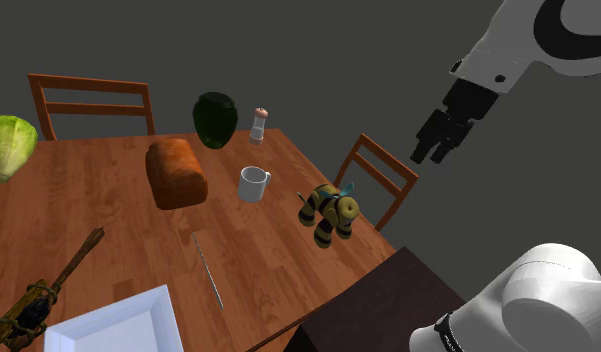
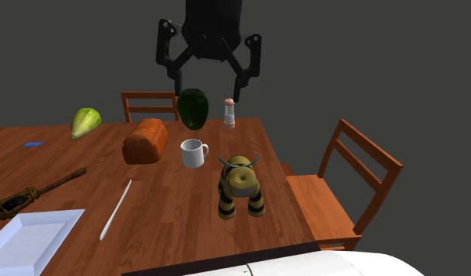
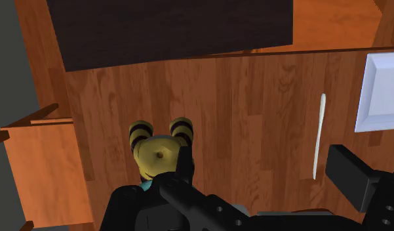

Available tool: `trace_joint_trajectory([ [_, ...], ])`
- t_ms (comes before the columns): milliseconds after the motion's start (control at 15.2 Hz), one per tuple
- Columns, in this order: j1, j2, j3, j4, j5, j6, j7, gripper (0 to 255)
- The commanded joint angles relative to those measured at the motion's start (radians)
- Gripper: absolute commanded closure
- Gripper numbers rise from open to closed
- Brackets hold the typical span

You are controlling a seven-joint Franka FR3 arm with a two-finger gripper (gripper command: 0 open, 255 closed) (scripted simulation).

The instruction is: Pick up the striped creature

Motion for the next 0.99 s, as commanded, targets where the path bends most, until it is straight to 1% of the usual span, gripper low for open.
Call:
trace_joint_trajectory([
  [0, 0.0, 0.0, 0.0, 0.0, 0.0, 0.0, 0.0, 0],
  [462, -0.05, 0.137, -0.051, -0.099, 0.024, 0.282, 0.017, 0],
  [924, -0.077, 0.34, -0.113, -0.134, 0.083, 0.562, 0.008, 0],
])
